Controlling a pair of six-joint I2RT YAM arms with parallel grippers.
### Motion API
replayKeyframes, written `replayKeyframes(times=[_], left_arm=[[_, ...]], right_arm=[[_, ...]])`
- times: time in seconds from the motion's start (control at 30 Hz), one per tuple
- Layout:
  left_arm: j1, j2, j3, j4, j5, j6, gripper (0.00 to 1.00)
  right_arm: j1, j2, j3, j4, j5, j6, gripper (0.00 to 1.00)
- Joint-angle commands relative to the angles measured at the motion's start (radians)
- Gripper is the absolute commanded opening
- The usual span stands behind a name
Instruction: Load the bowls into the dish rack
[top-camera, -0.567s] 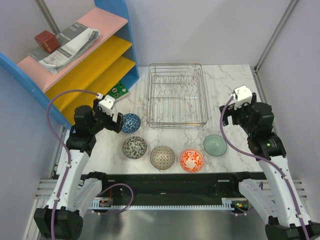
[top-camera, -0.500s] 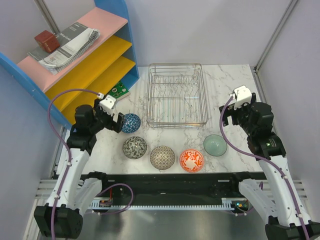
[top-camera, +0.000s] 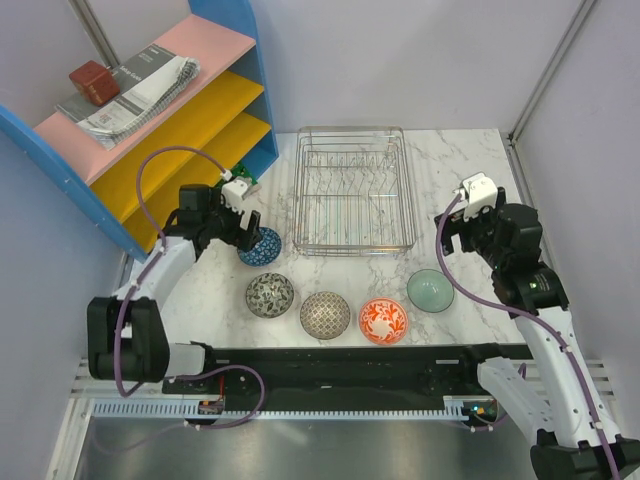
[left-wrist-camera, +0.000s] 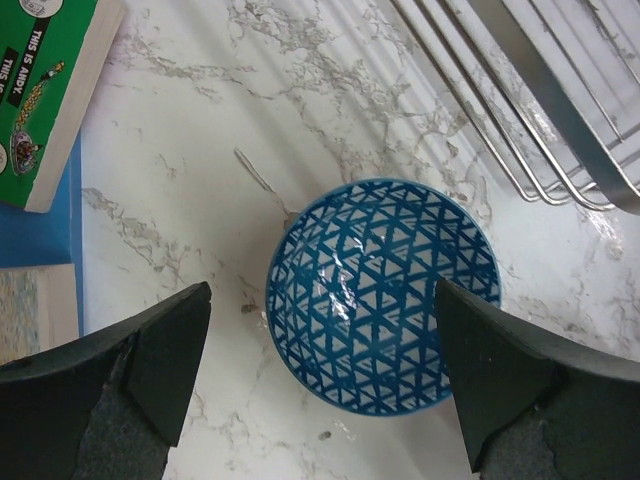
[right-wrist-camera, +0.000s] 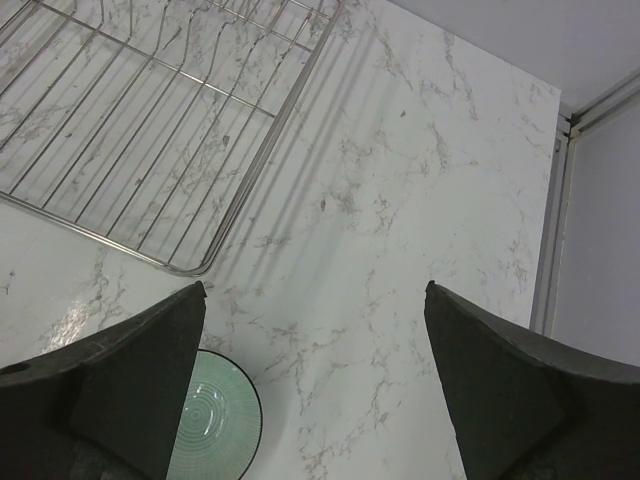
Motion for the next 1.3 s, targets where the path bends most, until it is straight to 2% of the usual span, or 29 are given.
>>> replayKeyframes(times=[0.0, 0.2, 0.33, 0.6, 0.7, 0.97, 1.07, 1.17, 1.2, 1.27], left_arm=[[0.001, 0.113, 0.086, 0.056, -0.033, 0.050, 0.98], [0.001, 0.222, 0.109, 0.062, -0.061, 0.085, 0.96], [0.001, 0.267, 0.104, 0.067, -0.061, 0.102, 0.91], [0.001, 0.273, 0.092, 0.050, -0.006, 0.119, 0.86], [0.001, 0.281, 0.094, 0.036, 0.006, 0.131, 0.79], [0.001, 0.325, 0.112, -0.001, 0.019, 0.149, 0.72], [0.001, 0.353, 0.133, -0.028, 0.020, 0.155, 0.65], [0.001, 0.391, 0.167, -0.070, 0.016, 0.166, 0.51], [0.001, 0.399, 0.173, -0.074, 0.016, 0.171, 0.44], [0.001, 0.409, 0.186, -0.085, 0.014, 0.171, 0.38]], right_arm=[[0.003, 0.008, -0.002, 0.015, -0.033, -0.004, 0.98], [0.003, 0.012, -0.017, 0.015, -0.054, -0.002, 0.98], [0.003, 0.008, -0.028, 0.015, -0.061, -0.004, 0.98], [0.003, 0.012, -0.040, 0.015, -0.067, -0.007, 0.98], [0.001, 0.012, -0.042, 0.015, -0.067, -0.007, 0.98], [0.003, 0.003, -0.034, 0.006, -0.094, -0.002, 0.98], [0.003, 0.009, -0.020, -0.005, -0.116, -0.005, 0.98], [0.003, 0.026, 0.001, -0.023, -0.129, -0.011, 0.98], [0.003, 0.031, 0.008, -0.027, -0.136, -0.013, 0.98], [0.003, 0.041, 0.021, -0.034, -0.145, -0.013, 0.98]])
